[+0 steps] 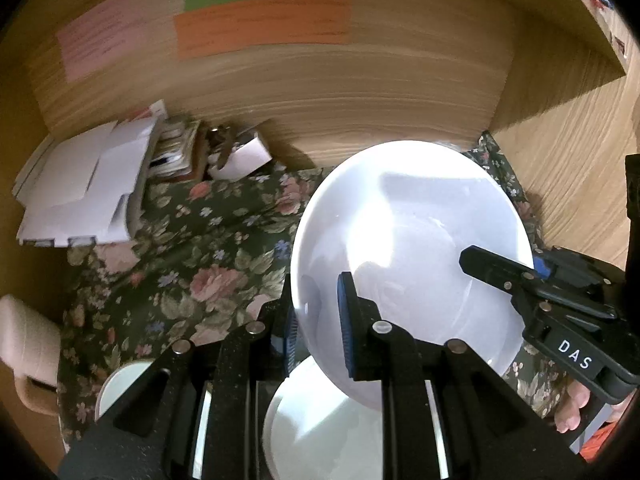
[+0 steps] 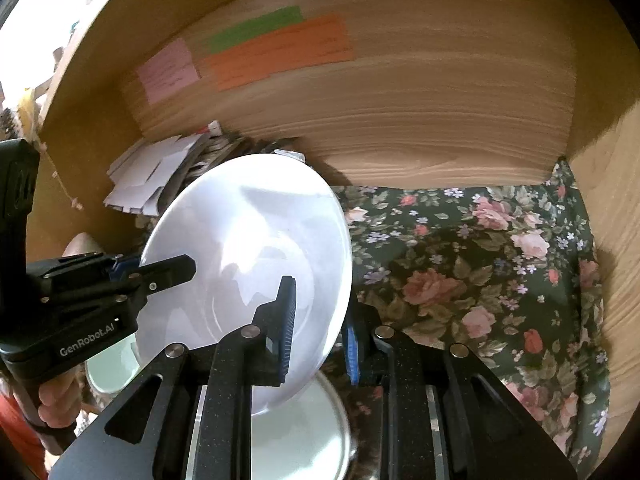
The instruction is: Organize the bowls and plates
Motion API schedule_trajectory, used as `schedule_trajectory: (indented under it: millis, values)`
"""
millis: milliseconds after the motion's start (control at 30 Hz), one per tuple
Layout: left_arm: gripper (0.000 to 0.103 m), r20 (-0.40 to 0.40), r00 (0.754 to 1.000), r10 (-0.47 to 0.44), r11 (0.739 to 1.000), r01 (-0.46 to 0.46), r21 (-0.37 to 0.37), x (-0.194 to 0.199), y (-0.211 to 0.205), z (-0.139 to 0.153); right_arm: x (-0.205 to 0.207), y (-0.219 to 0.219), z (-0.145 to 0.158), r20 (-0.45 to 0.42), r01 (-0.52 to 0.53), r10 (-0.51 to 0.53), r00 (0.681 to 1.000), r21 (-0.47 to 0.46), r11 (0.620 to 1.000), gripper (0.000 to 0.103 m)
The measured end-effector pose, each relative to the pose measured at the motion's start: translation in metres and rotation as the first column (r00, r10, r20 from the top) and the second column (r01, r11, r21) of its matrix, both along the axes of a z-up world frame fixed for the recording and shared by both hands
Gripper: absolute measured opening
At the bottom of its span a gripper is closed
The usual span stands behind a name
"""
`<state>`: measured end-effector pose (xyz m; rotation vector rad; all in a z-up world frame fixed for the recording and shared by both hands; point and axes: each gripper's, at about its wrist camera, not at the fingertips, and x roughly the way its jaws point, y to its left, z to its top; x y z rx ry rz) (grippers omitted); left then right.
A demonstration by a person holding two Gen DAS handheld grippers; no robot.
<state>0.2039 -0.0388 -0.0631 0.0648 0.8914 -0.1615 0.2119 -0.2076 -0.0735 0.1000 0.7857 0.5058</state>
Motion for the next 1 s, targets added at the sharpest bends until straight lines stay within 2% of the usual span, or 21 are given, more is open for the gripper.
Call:
schedule_trajectory:
  millis: [533,1000]
  values:
    - [0.018,0.013,0.995,0.097,0.995,-0.097,-0.029,-0.043,0.055,0.002,-0.033,0.052,-0.001,0.015,-0.097,0.098,0.995,-0.003,0.995,0.020]
    - [0.018,-0.007,0.979,0.206,0.977,-0.206,-0.055,-0.081,0.116,-0.008,-0.055,0.107,-0.014,-0.002,-0.205,0.205,0.979,0.003,0.979,0.020]
